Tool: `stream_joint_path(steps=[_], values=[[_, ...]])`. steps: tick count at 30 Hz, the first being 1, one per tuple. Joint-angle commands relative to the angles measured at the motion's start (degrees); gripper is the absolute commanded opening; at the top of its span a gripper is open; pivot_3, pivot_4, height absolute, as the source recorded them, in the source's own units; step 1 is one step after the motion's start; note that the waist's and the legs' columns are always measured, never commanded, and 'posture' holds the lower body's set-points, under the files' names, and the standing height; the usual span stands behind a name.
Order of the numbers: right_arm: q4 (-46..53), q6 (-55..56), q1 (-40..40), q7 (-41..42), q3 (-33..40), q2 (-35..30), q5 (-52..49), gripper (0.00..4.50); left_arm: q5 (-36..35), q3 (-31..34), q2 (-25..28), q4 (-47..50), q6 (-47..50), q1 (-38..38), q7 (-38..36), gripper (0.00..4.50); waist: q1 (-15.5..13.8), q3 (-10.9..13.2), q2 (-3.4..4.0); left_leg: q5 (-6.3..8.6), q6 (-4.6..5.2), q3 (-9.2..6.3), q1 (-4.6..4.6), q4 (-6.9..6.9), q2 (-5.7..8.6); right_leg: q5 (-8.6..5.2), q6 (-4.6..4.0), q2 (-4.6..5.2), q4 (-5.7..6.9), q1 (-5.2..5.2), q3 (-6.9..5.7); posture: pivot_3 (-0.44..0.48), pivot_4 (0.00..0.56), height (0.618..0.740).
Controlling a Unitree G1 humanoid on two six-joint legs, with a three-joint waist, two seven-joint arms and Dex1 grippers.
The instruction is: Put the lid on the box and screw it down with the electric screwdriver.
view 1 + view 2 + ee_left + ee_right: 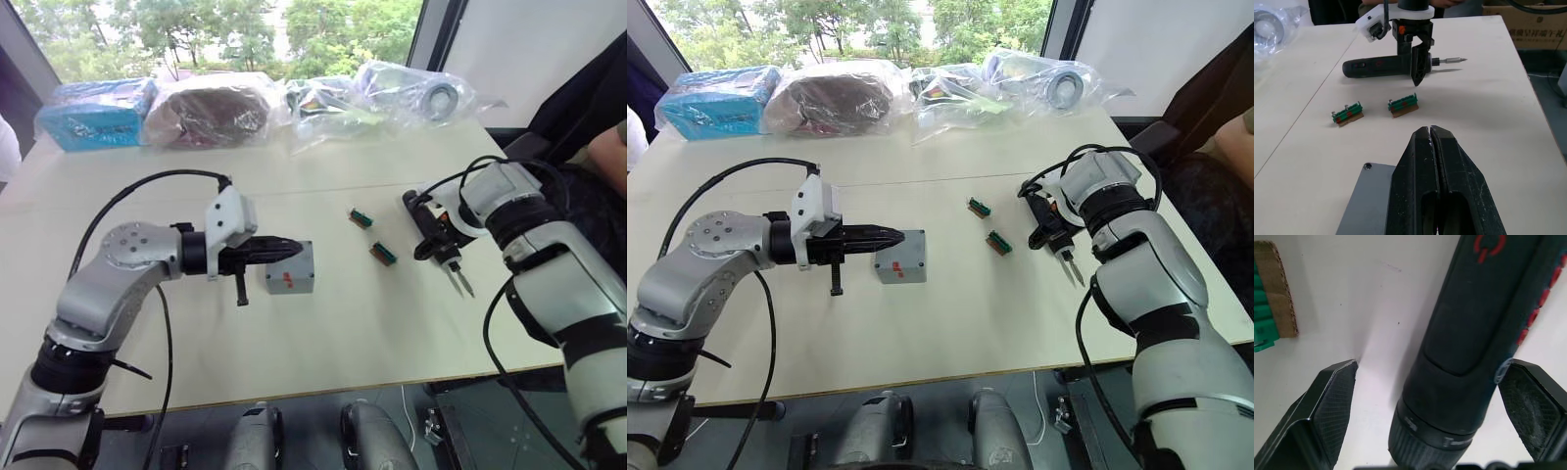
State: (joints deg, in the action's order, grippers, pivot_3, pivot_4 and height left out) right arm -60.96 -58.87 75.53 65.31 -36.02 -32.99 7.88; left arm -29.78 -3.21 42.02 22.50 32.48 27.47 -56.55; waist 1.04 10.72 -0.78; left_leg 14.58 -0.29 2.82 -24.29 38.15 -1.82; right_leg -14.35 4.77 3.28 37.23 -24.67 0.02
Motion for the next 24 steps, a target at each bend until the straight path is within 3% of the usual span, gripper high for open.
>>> stream_joint_path(steps=[1, 7, 15, 19, 24], values=[[-4.09, 2.41, 1.48, -2.17, 2.64, 1.54, 1.57, 3.83, 0.05, 1.44, 0.57, 1.91, -0.34, -0.02, 0.74, 0.00, 0.01, -0.01, -0.01, 0.00, 0.00, 0.00, 0.02, 0.00, 0.00, 0.00, 0.00, 0.00, 0.00, 0.02, 0.00, 0.000, 0.150, 0.740], [-7.28, 2.98, 3.05, -3.92, 6.28, 2.91, 2.79, 1.87, 1.18, 0.97, 1.11, -0.23, -1.40, 0.76, -0.32, 0.00, 0.04, -0.01, -0.01, -0.01, -0.01, -0.01, 0.03, 0.00, 0.00, 0.00, 0.00, 0.00, 0.00, 0.03, 0.00, 0.000, 0.150, 0.740], [-0.01, 3.10, 5.48, -8.25, 10.86, -0.26, 4.03, 1.85, 2.95, 0.91, 2.66, -3.96, -3.08, 1.02, -2.72, 0.00, 0.07, 0.07, 0.12, -0.01, -0.02, 0.02, -0.04, -0.01, 0.01, 0.01, 0.00, 0.01, 0.02, -0.07, 0.01, 0.000, 0.150, 0.740], [29.00, 0.86, -1.52, -5.35, 18.96, -3.59, -2.96, 1.85, 4.98, 0.18, 3.70, -7.32, -5.66, 0.99, -4.91, 0.00, -0.12, 0.12, 0.19, -0.01, -0.02, 0.03, -0.20, -0.11, 0.00, 0.01, 0.00, 0.01, 0.04, -0.27, 0.02, 0.000, 0.150, 0.740], [55.93, 5.09, -11.13, -16.64, 40.22, 6.65, -14.77, 1.85, 5.96, -0.48, 3.76, -10.11, -6.08, 1.98, -6.79, 0.00, 0.14, 0.13, 0.20, -0.01, -0.01, 0.01, -0.20, -0.20, -0.09, 0.00, -0.01, -0.13, 0.06, -0.36, 0.04, 0.000, 0.150, 0.740]])
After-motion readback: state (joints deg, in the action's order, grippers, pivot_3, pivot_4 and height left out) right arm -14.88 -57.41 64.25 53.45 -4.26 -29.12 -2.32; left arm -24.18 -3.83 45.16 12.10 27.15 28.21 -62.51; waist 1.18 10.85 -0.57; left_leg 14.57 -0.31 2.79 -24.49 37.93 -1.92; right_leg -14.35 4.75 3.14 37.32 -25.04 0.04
